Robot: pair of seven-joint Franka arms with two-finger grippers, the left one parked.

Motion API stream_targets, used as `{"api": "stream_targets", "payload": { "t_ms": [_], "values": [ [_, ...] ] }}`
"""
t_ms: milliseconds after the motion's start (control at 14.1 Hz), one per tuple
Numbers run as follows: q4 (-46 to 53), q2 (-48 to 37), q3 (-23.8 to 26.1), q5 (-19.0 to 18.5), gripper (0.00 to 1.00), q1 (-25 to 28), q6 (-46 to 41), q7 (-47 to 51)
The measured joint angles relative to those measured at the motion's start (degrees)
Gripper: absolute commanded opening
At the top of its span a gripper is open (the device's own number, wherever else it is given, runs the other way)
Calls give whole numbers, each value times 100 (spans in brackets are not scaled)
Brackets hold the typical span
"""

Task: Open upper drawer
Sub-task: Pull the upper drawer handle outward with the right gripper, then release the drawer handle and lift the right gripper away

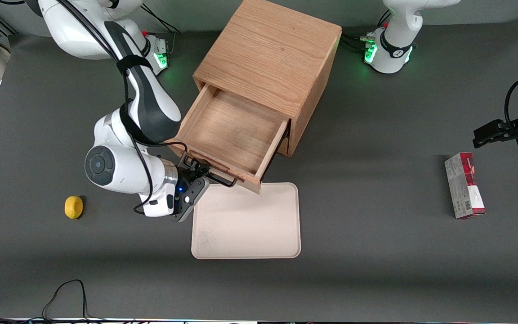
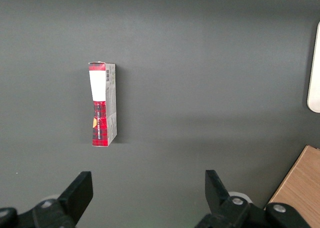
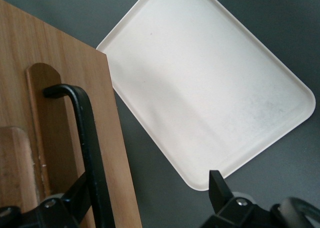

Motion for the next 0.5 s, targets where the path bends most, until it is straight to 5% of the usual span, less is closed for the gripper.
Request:
{"api": "stream_targets", "payload": {
  "t_ms": [496],
  "values": [
    [504,313,-1,80,100,-155,3,-1]
  ]
}}
